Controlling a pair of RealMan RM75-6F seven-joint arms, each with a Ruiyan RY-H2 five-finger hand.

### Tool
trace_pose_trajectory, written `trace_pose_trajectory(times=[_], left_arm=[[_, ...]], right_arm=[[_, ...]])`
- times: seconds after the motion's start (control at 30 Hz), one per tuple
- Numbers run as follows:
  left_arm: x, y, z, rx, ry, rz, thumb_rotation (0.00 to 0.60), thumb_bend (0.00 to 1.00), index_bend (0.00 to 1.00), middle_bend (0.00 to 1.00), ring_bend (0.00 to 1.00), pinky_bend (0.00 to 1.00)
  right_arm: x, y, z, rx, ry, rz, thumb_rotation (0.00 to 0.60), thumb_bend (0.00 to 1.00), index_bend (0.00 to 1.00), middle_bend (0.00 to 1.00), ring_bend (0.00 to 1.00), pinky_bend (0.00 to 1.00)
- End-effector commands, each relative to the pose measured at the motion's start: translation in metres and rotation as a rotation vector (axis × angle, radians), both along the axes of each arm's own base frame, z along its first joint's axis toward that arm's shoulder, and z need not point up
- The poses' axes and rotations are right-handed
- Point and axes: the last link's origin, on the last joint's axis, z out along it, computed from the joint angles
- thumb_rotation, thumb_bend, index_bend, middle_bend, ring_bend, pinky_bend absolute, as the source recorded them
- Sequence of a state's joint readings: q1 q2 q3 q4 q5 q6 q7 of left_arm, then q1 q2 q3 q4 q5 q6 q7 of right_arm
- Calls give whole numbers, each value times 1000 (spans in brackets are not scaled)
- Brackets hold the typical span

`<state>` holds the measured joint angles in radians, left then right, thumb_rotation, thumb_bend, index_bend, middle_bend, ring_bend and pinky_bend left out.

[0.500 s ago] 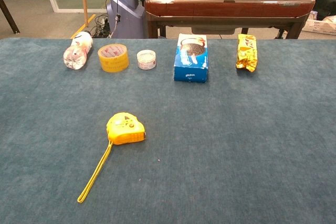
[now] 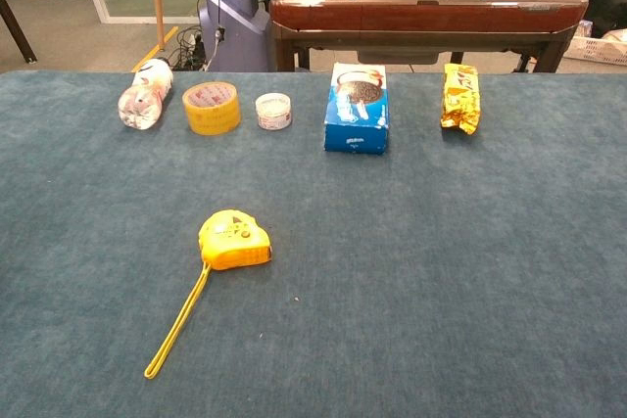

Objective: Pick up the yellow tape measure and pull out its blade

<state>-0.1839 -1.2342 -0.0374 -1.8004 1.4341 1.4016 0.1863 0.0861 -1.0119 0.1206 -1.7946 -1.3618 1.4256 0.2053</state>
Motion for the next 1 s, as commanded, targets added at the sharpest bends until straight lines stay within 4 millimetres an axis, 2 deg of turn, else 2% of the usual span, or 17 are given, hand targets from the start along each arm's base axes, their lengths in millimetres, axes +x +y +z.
trace_pose_trajectory(times=[0.03, 0.13, 0.33, 0.83, 1.0], left_arm=[[16, 15, -9, -59, -19, -48, 600, 197, 158, 73, 37, 80], [29, 26, -18, -97, -10, -85, 600, 196, 158, 76, 37, 80], [60, 41, -49, -184, 10, -148, 600, 196, 146, 77, 36, 80], [113, 65, -121, -313, 101, -155, 600, 196, 129, 77, 33, 80], [123, 72, -138, -335, 117, -127, 600, 196, 130, 78, 33, 80]], right_arm=[[3, -4, 5, -20, 14, 11, 600, 261, 410, 302, 178, 77], [6, -8, 10, -33, 24, 18, 600, 262, 410, 301, 178, 77], [6, -13, 13, -41, 31, 13, 600, 261, 410, 301, 178, 77], [-5, -20, 16, -33, 29, -16, 600, 261, 410, 301, 178, 77], [-8, -20, 17, -32, 29, -26, 600, 261, 410, 301, 178, 77]])
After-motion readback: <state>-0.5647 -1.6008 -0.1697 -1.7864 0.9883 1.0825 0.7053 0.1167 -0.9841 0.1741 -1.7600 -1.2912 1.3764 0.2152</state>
